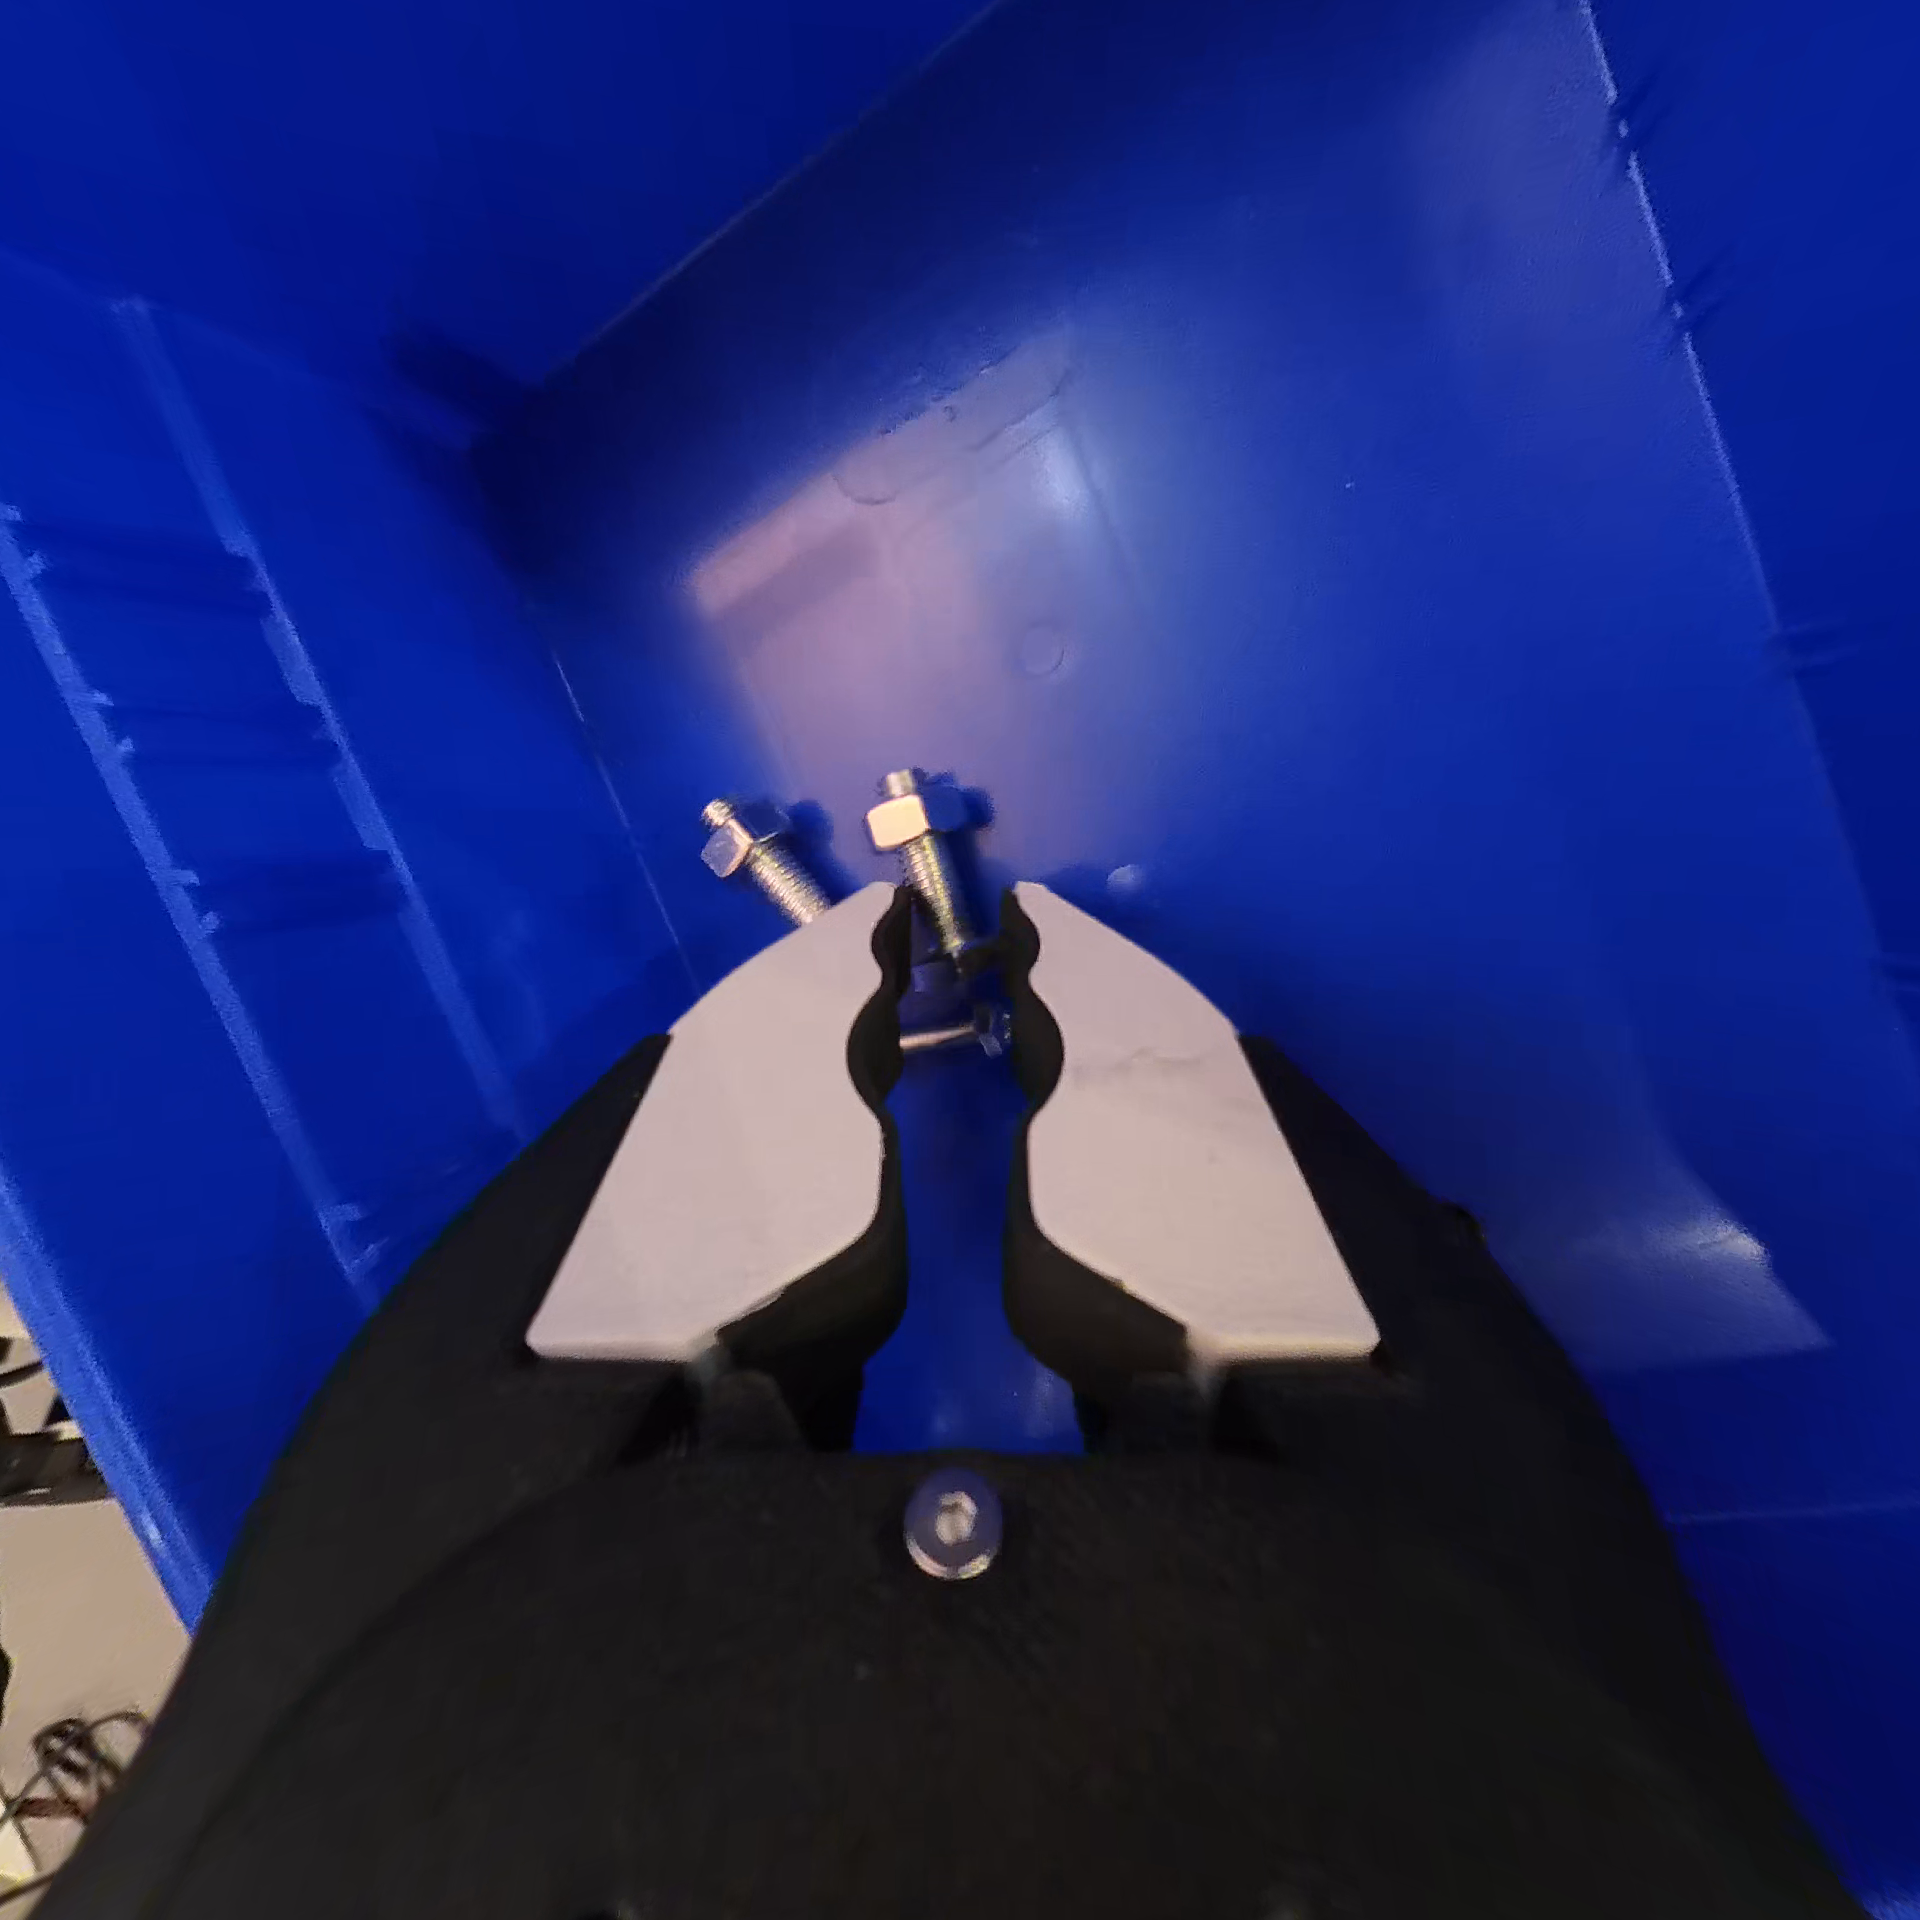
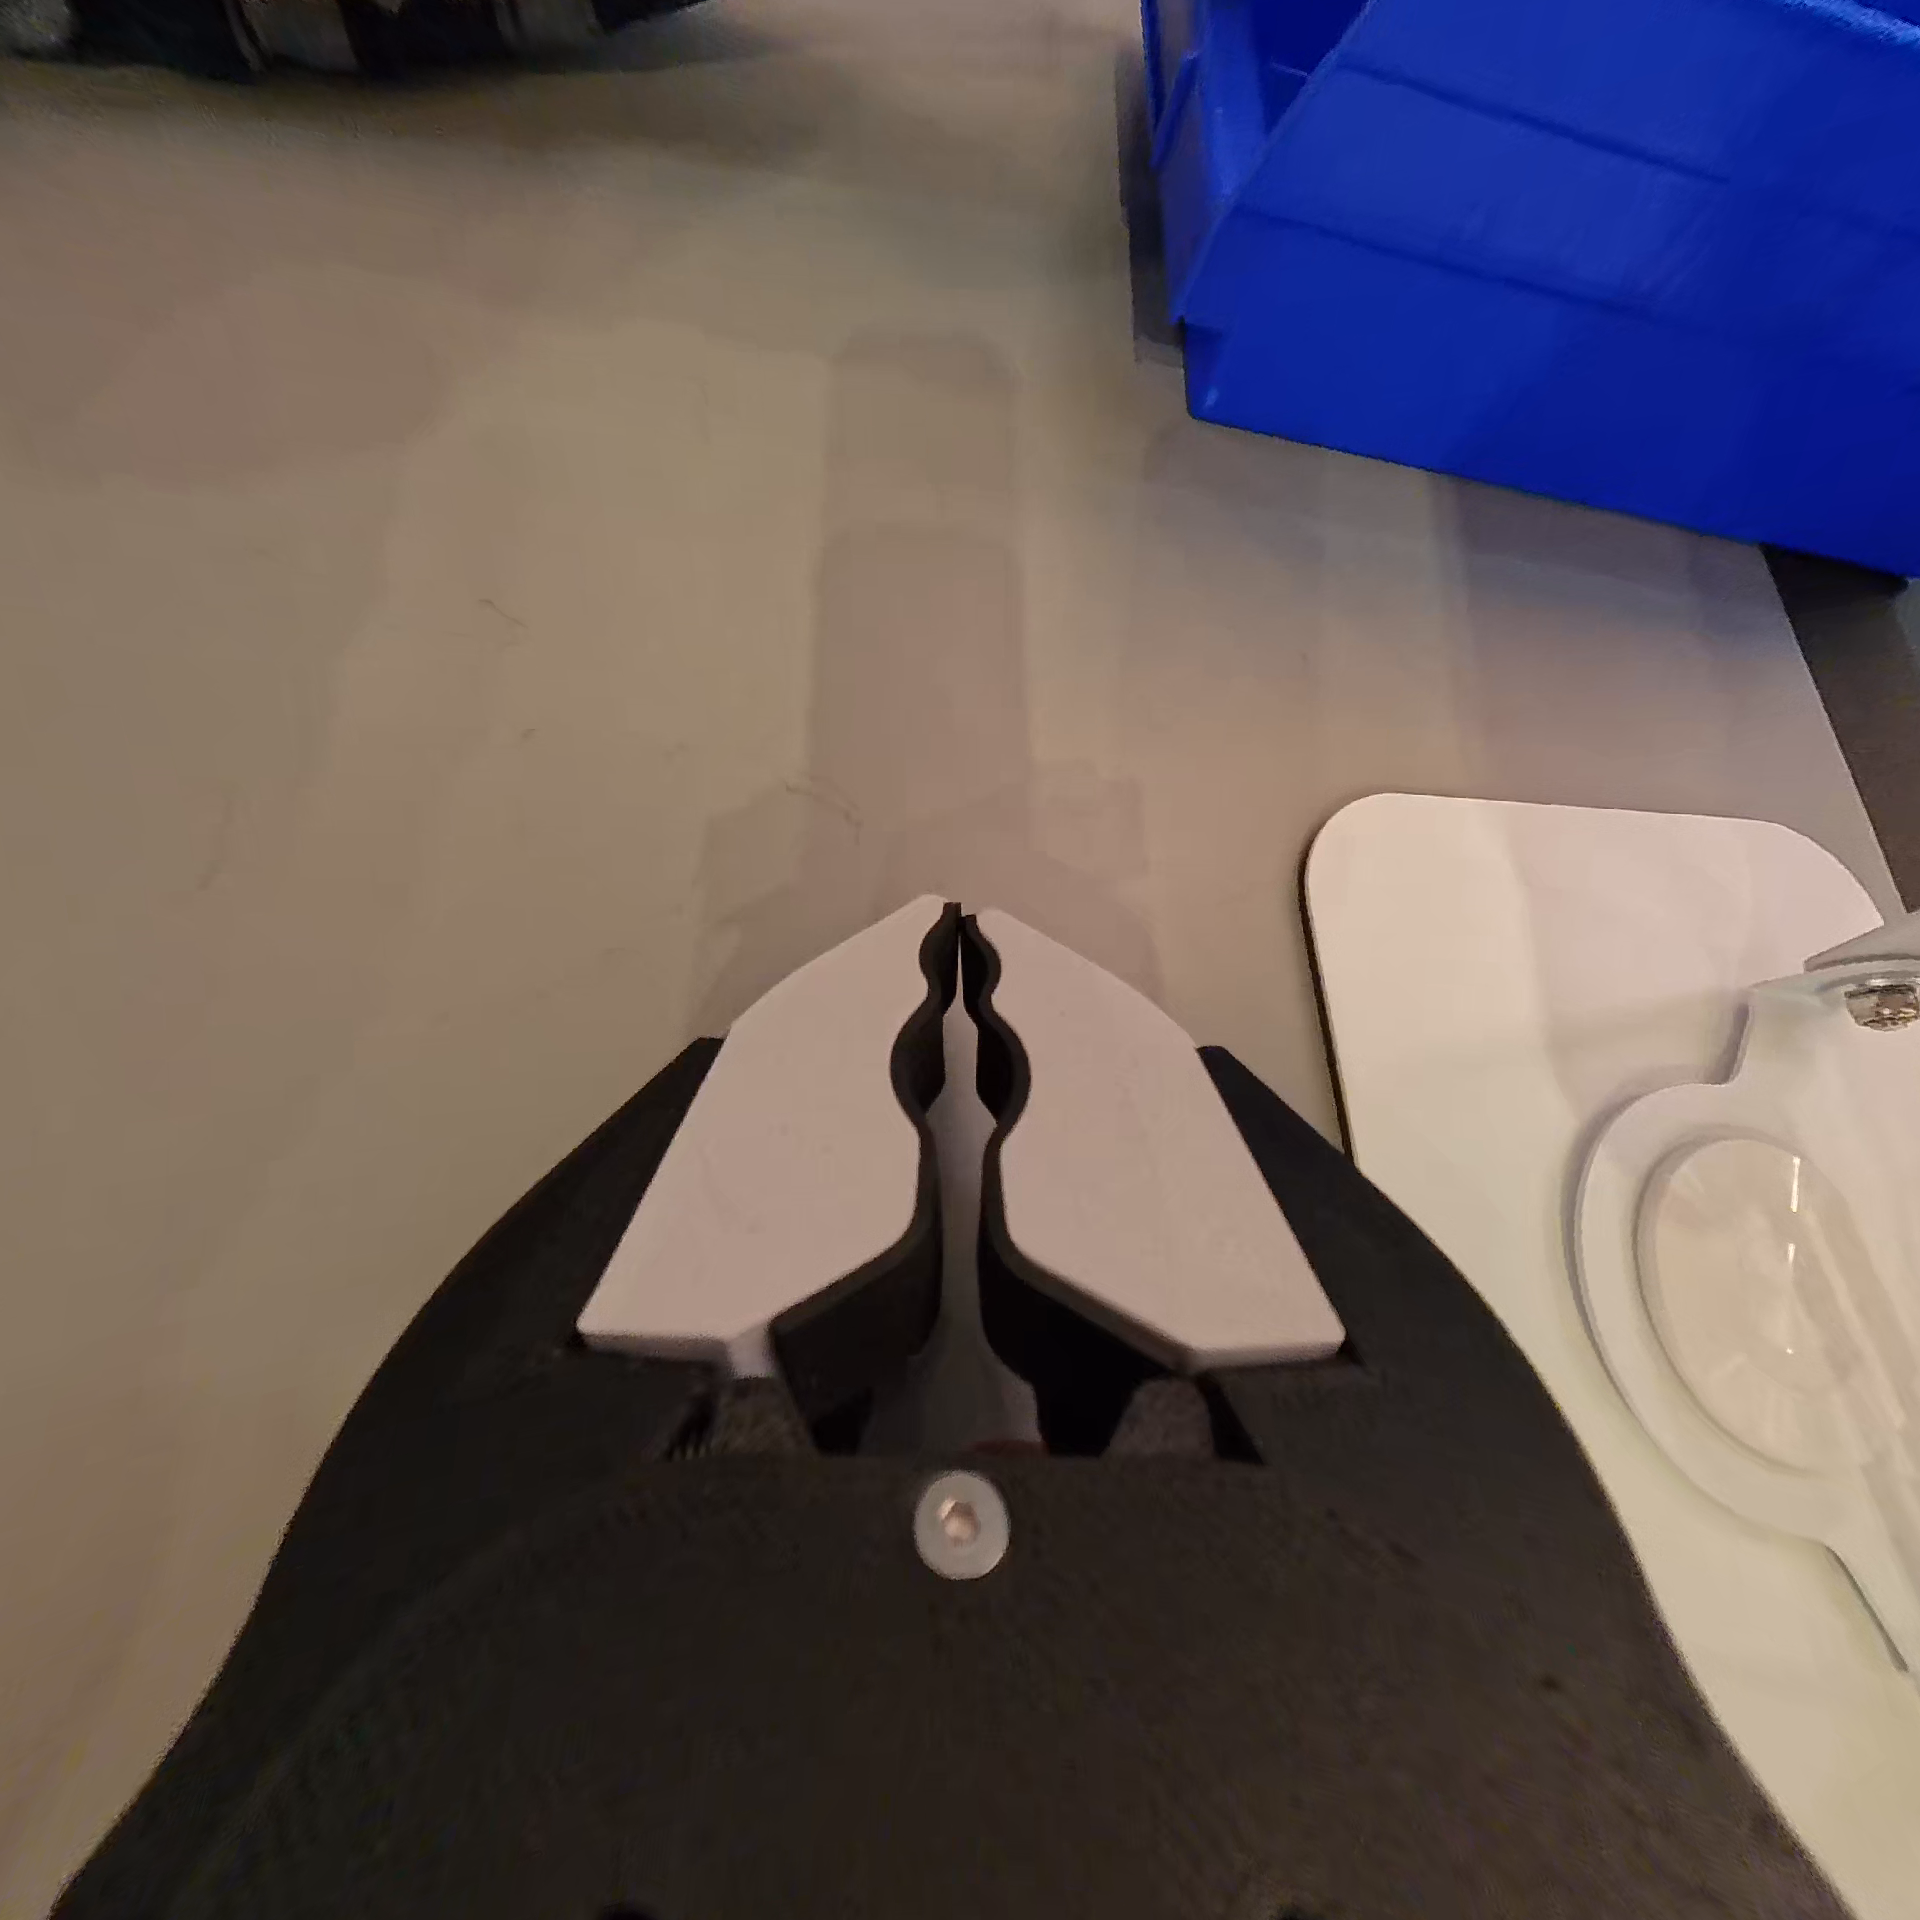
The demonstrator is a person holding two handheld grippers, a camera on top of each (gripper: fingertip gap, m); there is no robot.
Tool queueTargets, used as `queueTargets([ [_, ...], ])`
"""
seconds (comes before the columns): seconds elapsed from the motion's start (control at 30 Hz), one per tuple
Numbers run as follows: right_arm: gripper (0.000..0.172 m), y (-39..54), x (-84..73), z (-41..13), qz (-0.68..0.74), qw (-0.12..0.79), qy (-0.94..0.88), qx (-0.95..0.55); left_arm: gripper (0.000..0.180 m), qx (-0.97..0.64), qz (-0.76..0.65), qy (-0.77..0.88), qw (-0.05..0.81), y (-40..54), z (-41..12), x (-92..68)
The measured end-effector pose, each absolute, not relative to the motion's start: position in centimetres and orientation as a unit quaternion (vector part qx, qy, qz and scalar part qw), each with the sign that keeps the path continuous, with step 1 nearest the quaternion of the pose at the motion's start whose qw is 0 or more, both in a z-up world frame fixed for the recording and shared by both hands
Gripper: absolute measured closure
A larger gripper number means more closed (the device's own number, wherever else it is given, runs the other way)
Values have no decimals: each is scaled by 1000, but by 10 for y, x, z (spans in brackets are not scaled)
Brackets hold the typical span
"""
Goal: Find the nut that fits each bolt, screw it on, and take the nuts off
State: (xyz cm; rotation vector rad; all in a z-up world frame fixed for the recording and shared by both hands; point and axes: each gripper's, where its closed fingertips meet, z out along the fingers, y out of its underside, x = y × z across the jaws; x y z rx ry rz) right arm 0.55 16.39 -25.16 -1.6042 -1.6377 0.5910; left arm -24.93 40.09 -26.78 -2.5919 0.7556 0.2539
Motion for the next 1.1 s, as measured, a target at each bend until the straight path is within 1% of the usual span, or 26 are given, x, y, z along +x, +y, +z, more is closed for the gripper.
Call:
queueTargets([
  [0.03,171,164,6,-252,231,378,-641,-627,165,-932,93,275,215,401,-268,-250],
  [0.07,171,164,6,-251,231,378,-641,-626,171,-930,98,278,218,402,-267,-252],
  [0.33,171,164,6,-251,235,377,-641,-626,171,-912,78,299,270,405,-241,-243],
  [0.43,171,164,6,-251,233,379,-641,-626,171,-902,50,300,307,405,-223,-236],
  [0.53,171,165,6,-249,238,384,-635,-626,171,-883,50,302,356,401,-190,-231],
  [0.67,168,172,6,-241,245,406,-616,-629,171,-837,-36,313,447,374,-144,-198],
  [0.8,164,179,3,-223,279,443,-573,-631,172,-754,-124,325,557,325,-102,-163],
  [0.9,163,177,-3,-207,329,460,-536,-627,172,-728,-154,329,582,284,-99,-147],
  [1.03,161,171,-15,-192,372,477,-505,-616,172,-665,-272,305,625,229,-97,-123],
  [1.1,159,167,-20,-182,405,488,-480,-606,172,-647,-320,289,629,210,-106,-112],
])
